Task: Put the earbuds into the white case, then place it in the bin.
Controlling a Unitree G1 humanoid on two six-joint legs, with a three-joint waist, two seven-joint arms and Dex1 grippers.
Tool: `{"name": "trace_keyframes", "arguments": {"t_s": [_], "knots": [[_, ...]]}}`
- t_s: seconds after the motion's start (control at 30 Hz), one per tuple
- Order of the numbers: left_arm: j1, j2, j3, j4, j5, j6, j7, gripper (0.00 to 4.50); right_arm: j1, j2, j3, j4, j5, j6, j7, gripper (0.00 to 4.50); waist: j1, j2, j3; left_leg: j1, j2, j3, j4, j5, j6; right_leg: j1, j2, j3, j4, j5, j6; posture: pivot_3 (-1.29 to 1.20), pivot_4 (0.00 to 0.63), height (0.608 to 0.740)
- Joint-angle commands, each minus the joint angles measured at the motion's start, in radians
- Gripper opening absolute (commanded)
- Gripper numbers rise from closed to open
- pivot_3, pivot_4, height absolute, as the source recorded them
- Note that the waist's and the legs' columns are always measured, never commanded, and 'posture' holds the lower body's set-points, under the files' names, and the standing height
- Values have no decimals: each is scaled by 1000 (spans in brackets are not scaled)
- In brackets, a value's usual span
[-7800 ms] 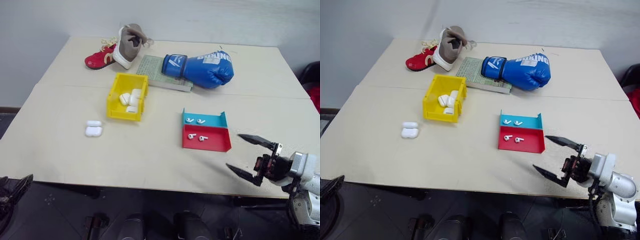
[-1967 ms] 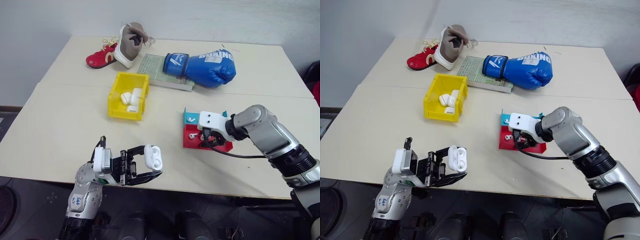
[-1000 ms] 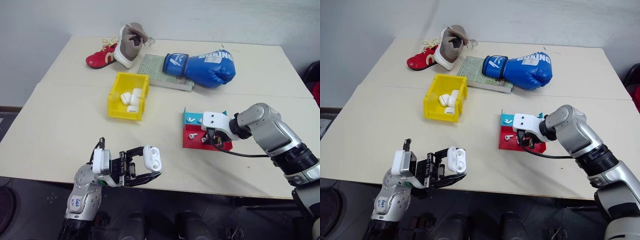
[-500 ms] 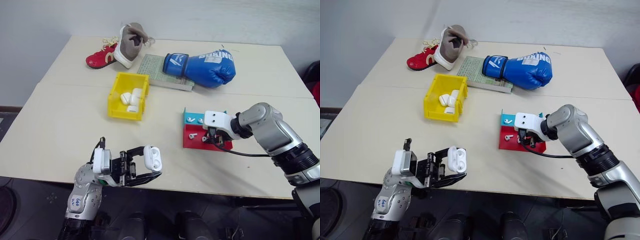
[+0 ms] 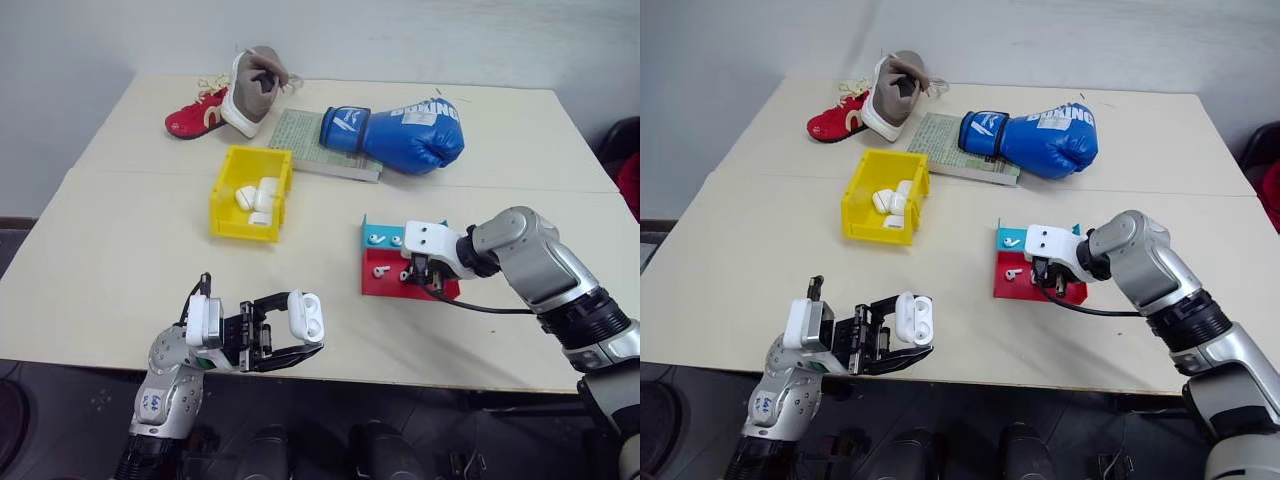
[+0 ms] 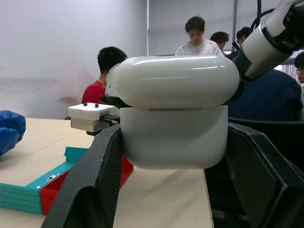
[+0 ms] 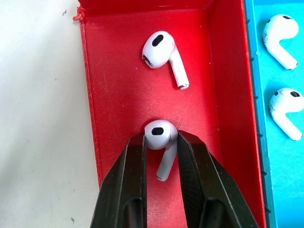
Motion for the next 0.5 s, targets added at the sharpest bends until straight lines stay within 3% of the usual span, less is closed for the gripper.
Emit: {"name": "trace_keyframes", "arguments": {"t_s": [0.03, 0.2, 0.3, 0.43, 0.5], "knots": [[-15, -3, -1, -21, -29, 11, 0, 2773, 30, 3, -36, -11, 21, -14, 2, 487, -2, 0, 0, 0, 0, 0, 0, 0, 0, 0, 0, 0, 0, 0, 0, 0, 150, 740], [-52, -10, 8, -32, -95, 66, -5, 2773, 97, -8, -258, -65, 226, -143, 57, 487, 0, 0, 0, -1, 0, -1, 0, 0, 0, 0, 0, -1, 0, 0, 0, 0, 150, 740], [-97, -12, 8, -31, -145, 112, -20, 2773, 187, 31, -480, -166, 520, -172, 163, 487, 2, -1, 1, -1, 0, -1, -1, 0, 0, 0, 0, -1, -1, 0, 0, 0, 150, 740], [-158, -4, 10, -34, -193, 190, -23, 2773, 260, 193, -683, -341, 861, -40, -3, 487, -1, -1, 1, -1, 0, -2, 0, 0, 0, 1, 1, -2, 1, 0, 1, 0, 150, 740], [-188, -3, 9, -37, -224, 237, -21, 2773, 275, 276, -717, -409, 969, -13, -106, 487, -3, -1, 1, 0, 0, -3, 0, 0, 0, 2, 1, -2, 5, 0, 1, 0, 150, 740]]}}
